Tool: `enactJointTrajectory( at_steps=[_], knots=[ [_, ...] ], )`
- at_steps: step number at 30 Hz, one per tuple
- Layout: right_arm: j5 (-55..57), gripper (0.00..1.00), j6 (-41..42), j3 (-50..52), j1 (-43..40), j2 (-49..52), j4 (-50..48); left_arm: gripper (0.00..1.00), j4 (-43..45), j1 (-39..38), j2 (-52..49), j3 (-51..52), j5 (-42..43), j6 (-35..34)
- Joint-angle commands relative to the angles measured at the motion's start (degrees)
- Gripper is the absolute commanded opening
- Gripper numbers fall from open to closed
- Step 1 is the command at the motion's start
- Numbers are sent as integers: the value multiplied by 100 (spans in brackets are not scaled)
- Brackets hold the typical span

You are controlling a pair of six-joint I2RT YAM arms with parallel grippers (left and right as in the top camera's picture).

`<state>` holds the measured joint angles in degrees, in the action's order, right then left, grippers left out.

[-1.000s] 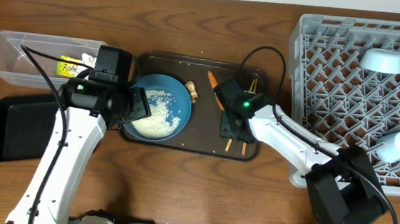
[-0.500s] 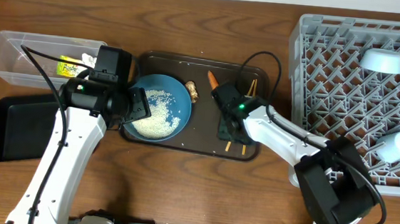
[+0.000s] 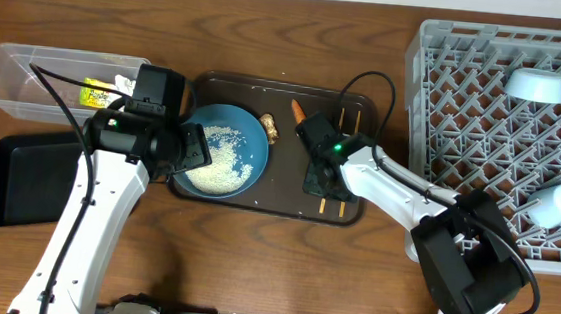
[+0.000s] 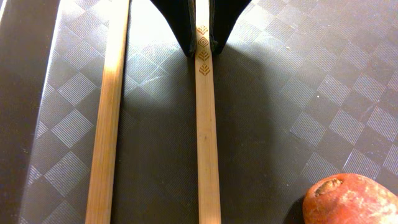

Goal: Sort waste into correct bins and load items into the dishwasher rack
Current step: 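Reach the right gripper to the wooden chopsticks and pinch one, then carry the chopstick with the right gripper into the dish rack and release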

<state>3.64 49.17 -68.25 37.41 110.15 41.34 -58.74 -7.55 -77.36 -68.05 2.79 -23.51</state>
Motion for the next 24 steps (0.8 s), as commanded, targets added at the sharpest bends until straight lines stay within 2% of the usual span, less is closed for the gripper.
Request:
enactJointTrajectory(
  at_steps=[1,8,15,24],
  knots=[
    [66,1,94,149,55,330,114,70,-37,24,26,-52,-68,57],
    [107,1,-289,-4,-249,-142,151,70,-59,24,26,-52,-68,57],
    [42,1,-1880,-310,-673,-1178,356,70,-59,24,26,-52,-68,57],
    [85,1,-3163,-369,-1657,-2743,1139,70,-61,24,26,-52,-66,57]
  ],
)
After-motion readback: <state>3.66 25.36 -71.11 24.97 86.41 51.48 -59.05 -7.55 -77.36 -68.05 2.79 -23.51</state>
